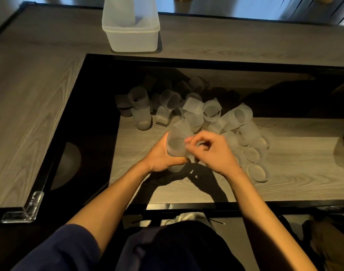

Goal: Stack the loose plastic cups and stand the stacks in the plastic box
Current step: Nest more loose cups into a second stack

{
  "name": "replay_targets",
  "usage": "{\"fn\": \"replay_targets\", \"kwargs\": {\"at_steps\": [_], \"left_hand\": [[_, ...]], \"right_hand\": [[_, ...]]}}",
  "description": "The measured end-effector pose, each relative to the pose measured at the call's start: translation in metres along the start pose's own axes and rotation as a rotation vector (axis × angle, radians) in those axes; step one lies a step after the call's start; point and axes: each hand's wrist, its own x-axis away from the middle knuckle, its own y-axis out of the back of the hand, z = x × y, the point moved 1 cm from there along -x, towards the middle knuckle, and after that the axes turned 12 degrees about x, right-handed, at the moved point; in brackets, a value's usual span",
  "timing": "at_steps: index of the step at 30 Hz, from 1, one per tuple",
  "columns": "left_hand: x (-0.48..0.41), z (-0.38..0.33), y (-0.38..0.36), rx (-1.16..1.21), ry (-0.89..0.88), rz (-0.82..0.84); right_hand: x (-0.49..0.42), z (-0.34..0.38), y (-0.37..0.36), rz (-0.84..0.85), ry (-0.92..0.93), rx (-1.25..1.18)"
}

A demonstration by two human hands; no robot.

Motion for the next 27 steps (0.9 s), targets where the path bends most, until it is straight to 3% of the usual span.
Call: {"fn": "replay_targets", "kwargs": {"at_steps": [2, 4, 5, 9, 12, 16, 20, 24, 27], "left_hand": [[-0.001, 0.000, -0.001, -0.011, 0.008, -0.010], [-0.002, 0.003, 0.000, -0.009, 0.018, -0.024], [-0.002, 0.004, 0.000, -0.009, 0.022, -0.027], [-0.003, 0.006, 0.001, -0.011, 0.014, -0.022], [-0.003, 0.006, 0.000, -0.014, 0.012, -0.029], [-0.002, 0.004, 0.000, -0.006, 0.017, -0.020], [-0.001, 0.003, -0.001, -0.020, 0.013, -0.017], [-0.001, 0.003, -0.002, -0.019, 0.005, -0.037], [-0.002, 0.004, -0.002, -0.017, -0.001, -0.033]], "right_hand": [[-0.001, -0.009, 0.011, -0.312, -0.148, -0.191], [-0.004, -0.034, 0.017, -0.526, -0.300, -0.033], [-0.005, -0.051, 0.017, -0.524, -0.372, 0.108], [0.003, -0.115, 0.000, -0.100, -0.678, 0.452], [0.012, -0.131, -0.015, 0.049, -0.729, 0.560], [0.019, -0.127, -0.028, 0.017, -0.677, 0.608], [0.020, -0.102, -0.025, -0.163, -0.523, 0.550], [0.013, -0.046, -0.008, -0.425, -0.313, 0.248], [0.012, 0.002, 0.006, -0.555, -0.038, 0.074]]}}
